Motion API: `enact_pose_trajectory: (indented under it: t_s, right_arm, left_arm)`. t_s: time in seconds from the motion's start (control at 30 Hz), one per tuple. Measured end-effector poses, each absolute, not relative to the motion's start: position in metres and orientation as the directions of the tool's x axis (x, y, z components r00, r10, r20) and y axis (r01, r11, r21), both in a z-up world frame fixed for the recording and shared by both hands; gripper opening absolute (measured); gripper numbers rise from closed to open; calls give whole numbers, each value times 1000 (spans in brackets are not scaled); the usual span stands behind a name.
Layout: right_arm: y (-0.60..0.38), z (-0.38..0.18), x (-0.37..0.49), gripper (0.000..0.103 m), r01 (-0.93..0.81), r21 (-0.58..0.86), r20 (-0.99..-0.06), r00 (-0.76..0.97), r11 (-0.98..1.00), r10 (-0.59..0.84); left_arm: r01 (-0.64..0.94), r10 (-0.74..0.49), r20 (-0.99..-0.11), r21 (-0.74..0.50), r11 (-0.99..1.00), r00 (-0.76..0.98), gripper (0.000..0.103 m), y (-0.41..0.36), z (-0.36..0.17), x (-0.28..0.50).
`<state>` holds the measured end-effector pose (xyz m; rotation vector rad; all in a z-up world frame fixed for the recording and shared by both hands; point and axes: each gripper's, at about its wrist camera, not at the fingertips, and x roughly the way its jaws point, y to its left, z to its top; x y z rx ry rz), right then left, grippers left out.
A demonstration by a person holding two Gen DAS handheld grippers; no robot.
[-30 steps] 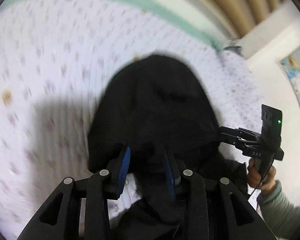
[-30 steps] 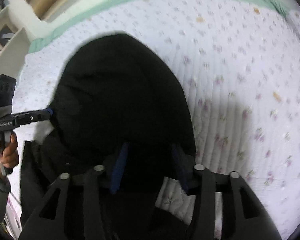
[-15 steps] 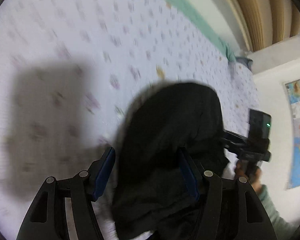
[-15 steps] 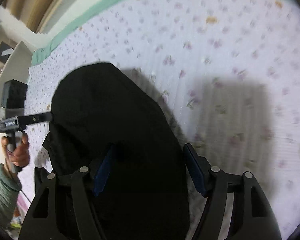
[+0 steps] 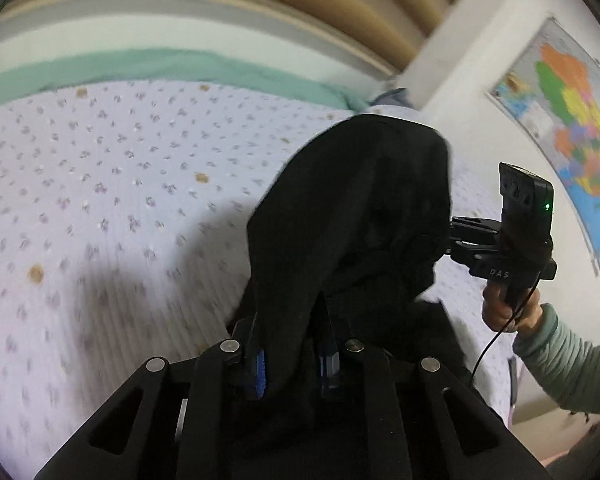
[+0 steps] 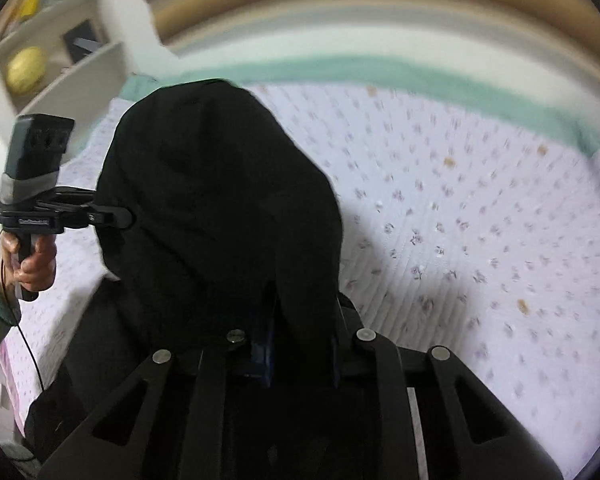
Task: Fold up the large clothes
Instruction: 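Fold the hood and shoulders over toward the hem with both grippers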
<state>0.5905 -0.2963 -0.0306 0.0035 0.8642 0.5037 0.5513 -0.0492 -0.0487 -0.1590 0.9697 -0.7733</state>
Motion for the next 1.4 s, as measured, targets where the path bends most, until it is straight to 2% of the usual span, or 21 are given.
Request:
enact_pose_trajectory:
  t_s: [0.1,0.2,0.3,0.4,0.53,0.63,0.73,0.8,0.83,0.87,0.93,0.97,1.07,1.13,1.23,1.3,1.4]
  right_arm:
    - [-288,-15,535,24,-418,160,-716,574,894,396]
    - [-288,-10,485,24,-409,99,-722,597,907,348]
    - [-288,-26,446,24,-390,74,-761,573,918,305]
    - [-276,-59,416,24,-356,107,-802,521,928,292]
    - [-269,-98,375,26,-330,139,-858,430,934,280]
    - [-273,-111,350,26,-315,147,-897,357,938,260]
    - [-289,-90,334,27,-283,154,-894,368,947,256]
    - [-297,-59,331,34,-258,182,-864,418,949,280]
    - [-300,-43,335,43,-253,204,-842,448,946,301]
    - [-298,-31,337,60,-254,223,-823,468,941,321]
    - [-292,-5,350,69,-266,250,-767,532,931,358]
    - [-283,4,361,69,-269,256,-748,553,929,366]
    - [-255,6,393,69,-280,326,-722,542,903,429]
    - [-248,-22,420,69,-224,326,-772,497,918,396]
    - [-227,-70,441,69,-194,369,-831,369,909,416]
    - [-211,-103,422,69,-193,320,-879,305,927,367]
    - [-228,-143,389,69,-194,235,-914,288,952,284]
  left_arm:
    - [532,-654,-677,-436,726,337,19,-42,-37,499]
    - [540,-558,-742,-315,780,373,25,-52,-43,443]
    - [492,-508,-794,-312,813,335,26,-53,-70,407]
    - [439,-402,-847,-231,868,348,29,-56,-107,375]
    - [359,-337,-887,-216,908,317,29,-45,-144,340]
    - [330,-355,-883,-251,910,308,29,-29,-135,323]
    - [311,-339,-867,-230,922,365,29,-11,-102,313]
    - [303,-370,-825,-254,918,428,29,-1,-69,314]
    - [306,-391,-803,-272,912,450,30,1,-56,317]
    - [315,-424,-775,-302,900,468,30,0,-41,323]
    - [332,-485,-741,-362,871,465,32,-12,-24,338]
    - [334,-516,-730,-398,854,449,34,-21,-20,347]
    - [326,-575,-718,-477,817,391,34,-45,-35,365]
    - [259,-564,-745,-502,825,357,34,-49,-62,375]
    - [179,-610,-736,-585,791,293,34,-41,-107,366]
    - [153,-631,-739,-613,775,235,34,-39,-133,352]
    - [192,-577,-782,-545,816,235,33,-48,-162,328]
